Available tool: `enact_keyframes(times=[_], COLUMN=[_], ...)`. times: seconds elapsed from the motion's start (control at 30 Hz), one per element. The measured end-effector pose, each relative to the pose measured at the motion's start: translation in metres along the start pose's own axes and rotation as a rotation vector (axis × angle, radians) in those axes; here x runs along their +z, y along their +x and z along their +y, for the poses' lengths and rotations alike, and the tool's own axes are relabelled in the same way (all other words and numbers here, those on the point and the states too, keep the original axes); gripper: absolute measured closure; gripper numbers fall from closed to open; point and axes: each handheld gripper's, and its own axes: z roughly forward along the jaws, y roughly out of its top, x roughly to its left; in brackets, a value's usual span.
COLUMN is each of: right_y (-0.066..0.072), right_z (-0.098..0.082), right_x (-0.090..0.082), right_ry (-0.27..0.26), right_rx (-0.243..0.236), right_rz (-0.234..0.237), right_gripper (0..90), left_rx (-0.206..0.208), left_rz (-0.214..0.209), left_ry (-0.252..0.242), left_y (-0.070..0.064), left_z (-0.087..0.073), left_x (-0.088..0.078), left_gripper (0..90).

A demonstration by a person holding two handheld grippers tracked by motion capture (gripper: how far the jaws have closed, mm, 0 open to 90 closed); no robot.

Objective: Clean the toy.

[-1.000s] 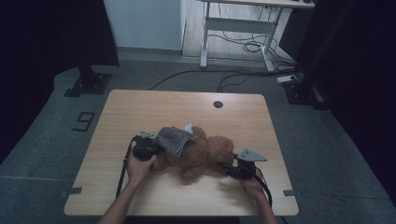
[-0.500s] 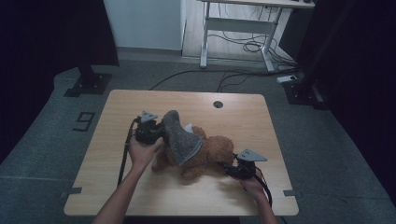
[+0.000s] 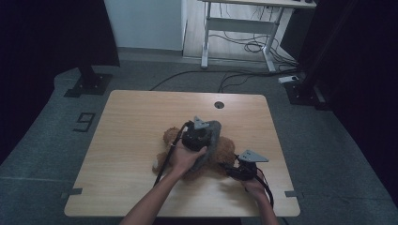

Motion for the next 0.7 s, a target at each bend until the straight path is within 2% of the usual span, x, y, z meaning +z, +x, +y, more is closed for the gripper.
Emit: enact_keyframes(times=[0.1,0.2,0.23,0.27,0.3,0.37,0.47,0.5,0.57,0.6,0.7], right_y=[0.0,0.0,0.0,0.0,0.001,0.001,0.002,0.002,0.002,0.003,0.004], right_z=[0.0,0.0,0.0,0.0,0.0,0.0,0.0,0.0,0.0,0.0,0.0], right_x=[0.0,0.0,0.0,0.0,0.0,0.0,0.0,0.0,0.0,0.0,0.0], right_ry=[0.0,0.001,0.0,0.0,0.003,0.009,0.012,0.013,0.015,0.018,0.019], right_rx=[0.001,0.001,0.0,0.0,-0.003,-0.006,-0.013,-0.013,-0.014,-0.021,-0.025], right_rz=[0.0,0.0,-0.001,-0.001,-0.002,-0.005,-0.01,-0.012,-0.011,-0.012,-0.016], right_gripper=[42.2,42.3,42.3,42.3,42.3,42.2,42.3,42.4,42.3,42.3,42.3], left_rx=[0.006,0.023,0.056,0.056,0.098,0.111,0.139,0.127,0.073,0.059,0.103], left_rz=[-0.022,-0.02,0.004,0.004,0.045,0.05,0.107,0.115,0.091,0.088,0.143], left_ry=[0.0,0.002,0.018,0.018,0.065,0.07,0.08,0.085,0.075,0.067,0.048], left_y=[-0.012,-0.02,-0.024,-0.024,-0.026,-0.026,-0.018,-0.013,0.0,0.004,0.01], left_z=[0.0,0.003,0.004,0.004,0.0,-0.003,-0.012,-0.016,-0.023,-0.026,-0.033], left_x=[0.01,0.017,0.022,0.022,0.029,0.03,0.023,0.02,0.014,0.009,-0.004], left_gripper=[76.9,76.8,76.8,76.8,76.9,77.2,77.7,77.9,78.4,78.5,78.7])
